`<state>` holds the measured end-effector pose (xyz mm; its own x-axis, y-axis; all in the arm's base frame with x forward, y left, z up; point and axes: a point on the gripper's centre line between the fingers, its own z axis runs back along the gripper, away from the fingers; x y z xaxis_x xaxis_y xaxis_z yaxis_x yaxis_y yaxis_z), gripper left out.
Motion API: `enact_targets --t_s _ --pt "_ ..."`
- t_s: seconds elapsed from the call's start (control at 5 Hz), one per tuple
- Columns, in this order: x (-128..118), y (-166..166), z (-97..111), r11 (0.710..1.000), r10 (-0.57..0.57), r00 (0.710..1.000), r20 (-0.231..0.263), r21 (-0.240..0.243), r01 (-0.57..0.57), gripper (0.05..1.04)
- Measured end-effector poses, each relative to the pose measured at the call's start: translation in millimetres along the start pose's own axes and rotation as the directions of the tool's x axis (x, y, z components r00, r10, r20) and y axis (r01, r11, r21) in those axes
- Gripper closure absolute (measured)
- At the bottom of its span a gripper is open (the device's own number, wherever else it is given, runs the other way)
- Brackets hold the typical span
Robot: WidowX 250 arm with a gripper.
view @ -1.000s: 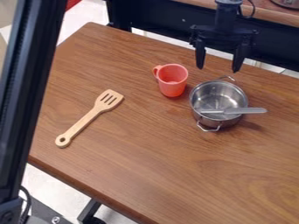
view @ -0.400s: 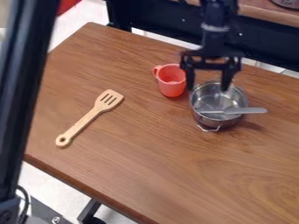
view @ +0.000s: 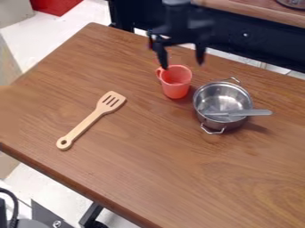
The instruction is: Put the pink cup into the bowl
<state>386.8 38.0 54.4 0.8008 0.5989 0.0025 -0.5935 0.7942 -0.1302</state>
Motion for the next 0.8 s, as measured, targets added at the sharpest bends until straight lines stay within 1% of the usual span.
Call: enact_targets --t_s 0.2,0.4,0.6,0.8 --pt "16 9 -3 0.984 0.176 0.977 0.116 -0.014 -0.176 0.089" --pt "32 12 2 0.948 0.318 0.929 0.187 -0.046 -0.315 0.089" --pt "48 12 -12 0.925 0.379 0.912 0.157 -0.019 -0.38 0.089" --pt "53 14 -9 0.898 0.438 0.886 0.152 -0.024 -0.44 0.089"
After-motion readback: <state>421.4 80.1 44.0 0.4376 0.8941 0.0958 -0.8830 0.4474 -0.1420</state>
